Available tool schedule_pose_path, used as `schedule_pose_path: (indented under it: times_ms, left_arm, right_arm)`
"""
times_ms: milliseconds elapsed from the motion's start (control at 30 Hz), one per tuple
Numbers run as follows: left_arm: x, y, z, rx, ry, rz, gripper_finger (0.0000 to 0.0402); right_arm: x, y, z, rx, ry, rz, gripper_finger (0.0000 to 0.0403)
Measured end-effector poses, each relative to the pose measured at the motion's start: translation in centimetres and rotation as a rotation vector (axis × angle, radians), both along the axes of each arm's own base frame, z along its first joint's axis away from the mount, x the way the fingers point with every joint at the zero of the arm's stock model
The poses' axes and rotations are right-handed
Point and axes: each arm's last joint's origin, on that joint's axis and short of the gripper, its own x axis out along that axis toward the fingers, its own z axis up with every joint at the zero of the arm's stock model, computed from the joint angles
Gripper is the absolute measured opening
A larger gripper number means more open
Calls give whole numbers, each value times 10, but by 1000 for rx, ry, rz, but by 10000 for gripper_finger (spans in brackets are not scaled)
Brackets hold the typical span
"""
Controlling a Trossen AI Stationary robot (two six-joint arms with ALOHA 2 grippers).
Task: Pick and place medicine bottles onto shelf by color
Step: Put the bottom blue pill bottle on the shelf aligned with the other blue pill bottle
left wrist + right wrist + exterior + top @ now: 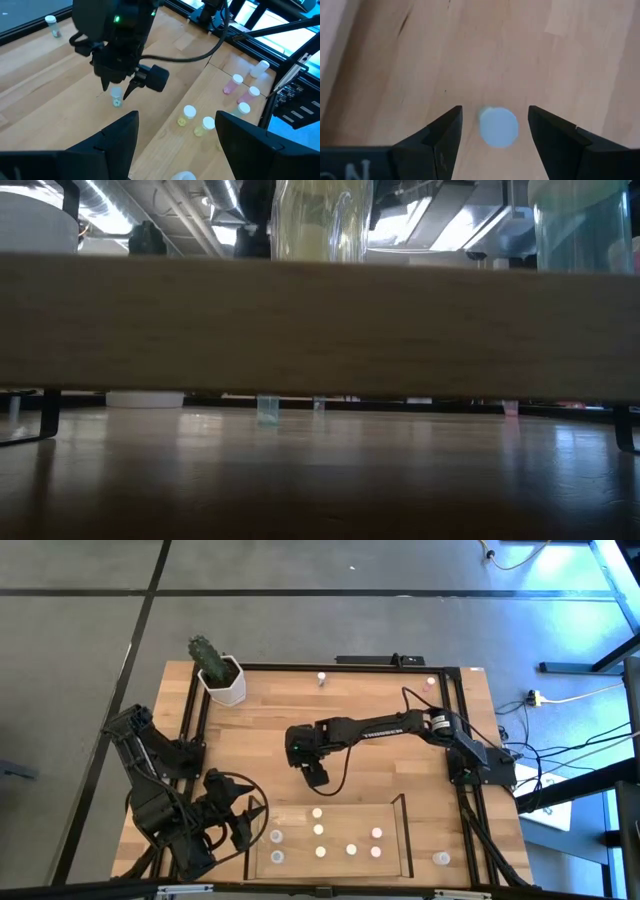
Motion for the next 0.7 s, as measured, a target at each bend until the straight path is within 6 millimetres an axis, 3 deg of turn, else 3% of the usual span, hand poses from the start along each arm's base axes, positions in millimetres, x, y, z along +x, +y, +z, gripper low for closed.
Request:
schedule_pose_path:
  times_ms: [700]
  left_arm:
    - [0, 0, 0, -1, 1, 0, 256]
  right_arm:
    - [4, -3, -17, -1, 31, -8, 229]
